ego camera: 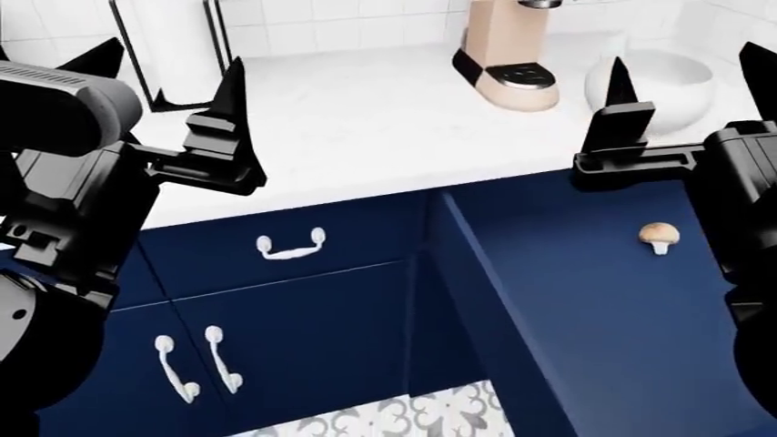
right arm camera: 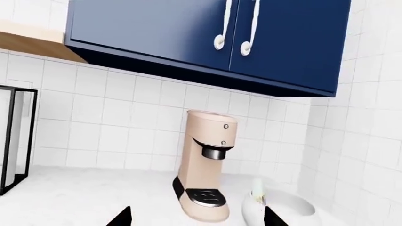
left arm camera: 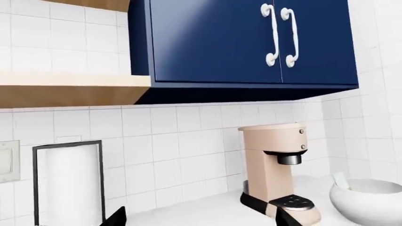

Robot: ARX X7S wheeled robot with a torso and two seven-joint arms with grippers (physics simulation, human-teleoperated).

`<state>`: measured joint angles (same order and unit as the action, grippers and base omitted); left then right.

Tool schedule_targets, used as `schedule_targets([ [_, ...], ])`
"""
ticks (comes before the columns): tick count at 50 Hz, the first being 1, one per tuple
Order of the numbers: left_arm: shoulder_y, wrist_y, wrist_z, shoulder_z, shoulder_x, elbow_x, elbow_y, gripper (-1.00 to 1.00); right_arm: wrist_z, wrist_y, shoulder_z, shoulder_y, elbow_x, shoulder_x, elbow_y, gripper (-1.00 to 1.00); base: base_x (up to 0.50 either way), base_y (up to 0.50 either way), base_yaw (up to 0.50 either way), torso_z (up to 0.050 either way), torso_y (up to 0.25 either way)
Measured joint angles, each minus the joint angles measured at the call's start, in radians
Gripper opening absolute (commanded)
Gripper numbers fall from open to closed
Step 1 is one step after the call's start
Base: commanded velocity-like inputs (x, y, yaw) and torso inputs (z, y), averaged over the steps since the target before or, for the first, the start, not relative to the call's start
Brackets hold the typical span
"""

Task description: Place the bar in the bowl and close the drawer.

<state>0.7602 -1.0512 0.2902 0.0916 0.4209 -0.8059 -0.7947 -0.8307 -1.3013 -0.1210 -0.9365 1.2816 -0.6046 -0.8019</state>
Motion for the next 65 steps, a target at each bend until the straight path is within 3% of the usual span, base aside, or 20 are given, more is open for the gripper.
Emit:
schedule_targets([
  [65, -0.004, 0.027, 0.021, -0.028, 0.018, -0.02, 0.009, 1.0, -0.027, 0.059, 0.009, 0.037, 0.018, -0.036, -0.008, 1.0, -0.18, 0.09, -0.5, 0.0, 0.0],
])
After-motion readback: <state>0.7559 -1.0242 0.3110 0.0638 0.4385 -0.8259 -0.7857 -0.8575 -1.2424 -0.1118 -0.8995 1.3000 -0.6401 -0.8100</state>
